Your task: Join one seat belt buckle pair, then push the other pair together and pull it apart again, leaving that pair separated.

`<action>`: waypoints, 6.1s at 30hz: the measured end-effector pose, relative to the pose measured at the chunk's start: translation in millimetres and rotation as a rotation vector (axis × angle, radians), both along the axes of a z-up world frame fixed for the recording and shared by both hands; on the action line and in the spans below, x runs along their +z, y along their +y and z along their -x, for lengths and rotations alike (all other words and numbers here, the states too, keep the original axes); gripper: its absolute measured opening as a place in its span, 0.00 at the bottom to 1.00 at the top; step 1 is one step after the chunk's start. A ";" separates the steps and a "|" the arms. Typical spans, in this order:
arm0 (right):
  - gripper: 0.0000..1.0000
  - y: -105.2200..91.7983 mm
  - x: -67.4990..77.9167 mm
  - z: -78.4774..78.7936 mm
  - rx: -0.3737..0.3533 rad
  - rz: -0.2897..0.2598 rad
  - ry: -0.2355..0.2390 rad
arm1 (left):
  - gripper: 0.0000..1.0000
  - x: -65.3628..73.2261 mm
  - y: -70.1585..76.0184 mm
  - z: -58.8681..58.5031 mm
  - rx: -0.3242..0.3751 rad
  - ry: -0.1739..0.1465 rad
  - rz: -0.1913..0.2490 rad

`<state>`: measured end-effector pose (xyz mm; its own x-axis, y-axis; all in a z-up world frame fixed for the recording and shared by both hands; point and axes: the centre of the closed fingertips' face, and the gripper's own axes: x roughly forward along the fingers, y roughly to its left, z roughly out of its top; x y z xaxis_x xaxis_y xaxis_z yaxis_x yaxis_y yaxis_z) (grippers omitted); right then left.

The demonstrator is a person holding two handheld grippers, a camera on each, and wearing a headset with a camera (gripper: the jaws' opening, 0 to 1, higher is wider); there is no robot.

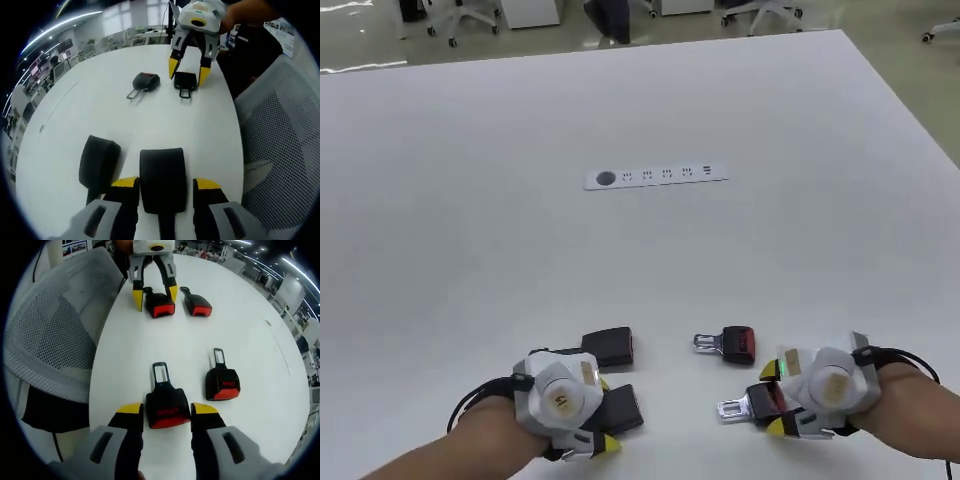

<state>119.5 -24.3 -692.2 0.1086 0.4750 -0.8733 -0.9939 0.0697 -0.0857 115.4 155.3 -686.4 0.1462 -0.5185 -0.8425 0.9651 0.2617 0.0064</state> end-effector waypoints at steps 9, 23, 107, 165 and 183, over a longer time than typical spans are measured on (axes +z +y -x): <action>0.35 2.6 0.8 1.7 -0.013 -0.014 0.032 | 0.36 -1.5 -1.6 -1.7 -0.070 0.001 -0.002; 0.35 3.1 -0.8 0.2 -0.075 -0.034 0.055 | 0.35 1.8 -8.4 2.5 -0.161 0.011 -0.025; 0.32 121.9 4.9 6.6 -0.070 -0.202 0.026 | 0.34 -4.8 -7.7 0.3 -0.261 0.029 -0.048; 0.35 130.8 4.3 11.9 -0.108 -0.176 0.017 | 0.35 -2.1 -6.8 2.1 -0.298 0.019 -0.122; 0.36 99.1 49.2 0.5 -0.215 -0.242 0.000 | 0.43 44.1 -3.0 -4.1 -0.198 0.026 -0.005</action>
